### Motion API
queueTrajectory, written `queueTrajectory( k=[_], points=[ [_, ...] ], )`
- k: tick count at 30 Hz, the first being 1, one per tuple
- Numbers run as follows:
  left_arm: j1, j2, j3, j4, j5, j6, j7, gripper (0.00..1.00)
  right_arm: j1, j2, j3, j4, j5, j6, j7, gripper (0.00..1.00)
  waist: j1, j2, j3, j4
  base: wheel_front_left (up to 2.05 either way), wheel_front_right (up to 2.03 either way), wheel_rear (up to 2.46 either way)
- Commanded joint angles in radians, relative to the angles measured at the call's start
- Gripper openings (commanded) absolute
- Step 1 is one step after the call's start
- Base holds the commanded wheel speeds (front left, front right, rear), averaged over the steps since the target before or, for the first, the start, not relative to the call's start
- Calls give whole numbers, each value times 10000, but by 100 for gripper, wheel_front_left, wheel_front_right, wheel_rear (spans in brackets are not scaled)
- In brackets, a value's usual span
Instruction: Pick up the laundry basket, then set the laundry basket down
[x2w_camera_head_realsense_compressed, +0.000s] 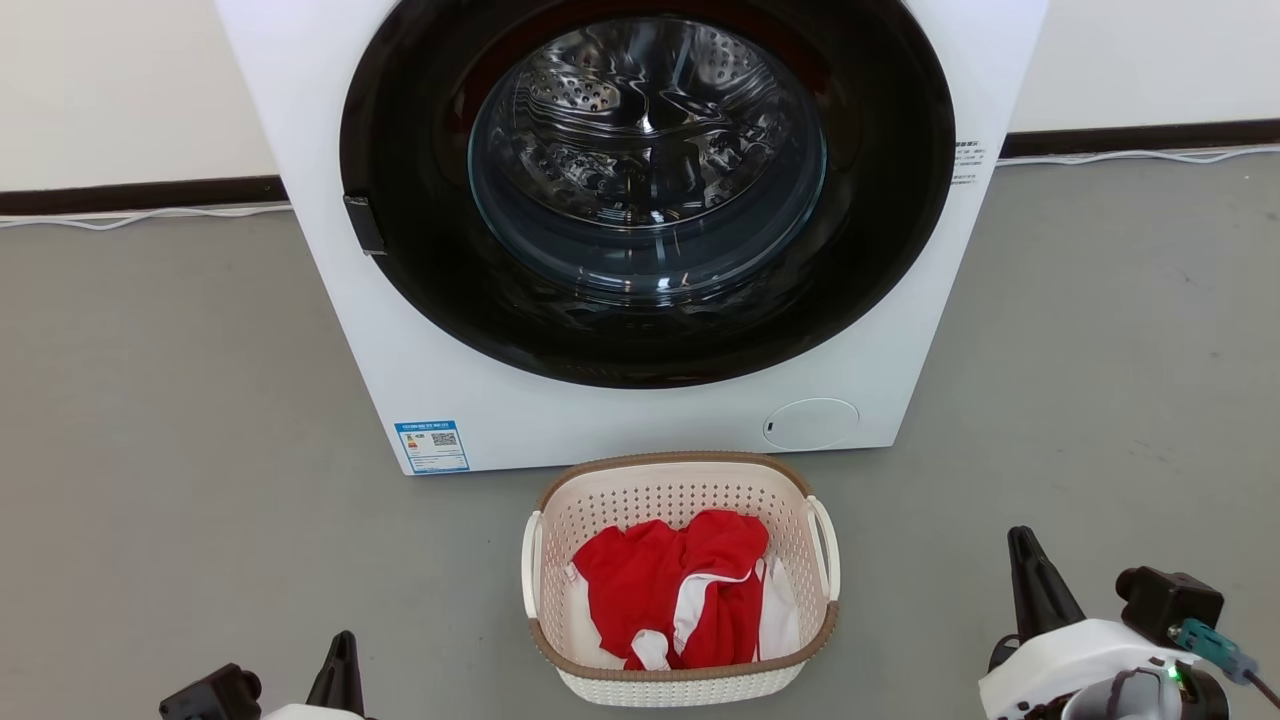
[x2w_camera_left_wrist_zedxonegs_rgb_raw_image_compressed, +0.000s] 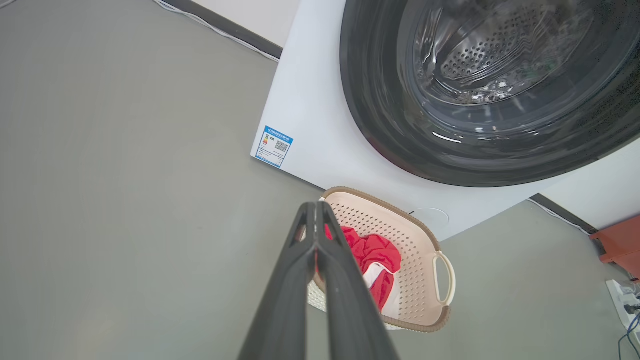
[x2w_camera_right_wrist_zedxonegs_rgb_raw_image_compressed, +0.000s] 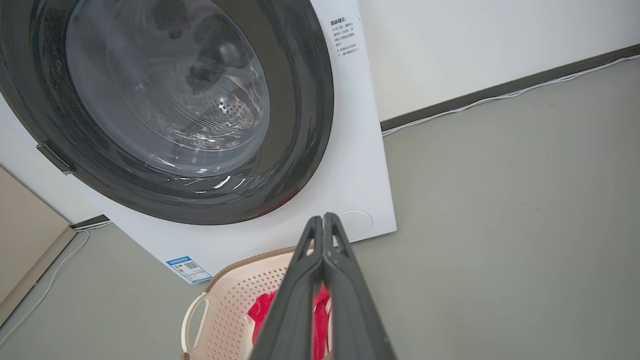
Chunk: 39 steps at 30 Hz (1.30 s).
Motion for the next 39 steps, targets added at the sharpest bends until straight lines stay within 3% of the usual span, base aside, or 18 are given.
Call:
queueTrajectory(
  k=[1,39],
  points=[
    [-454,76,203,-289,-217,-139,42,0,-247,-72,11,-348,359,15,101,0,-2,-1,1,0,0,0,0],
    [-823,-386,1231,-600,-3490,-1155,1136,0,-73,-33,-65,-1308,5274,37,1189,0,-2,-1,31,-5,0,0,0]
  ],
)
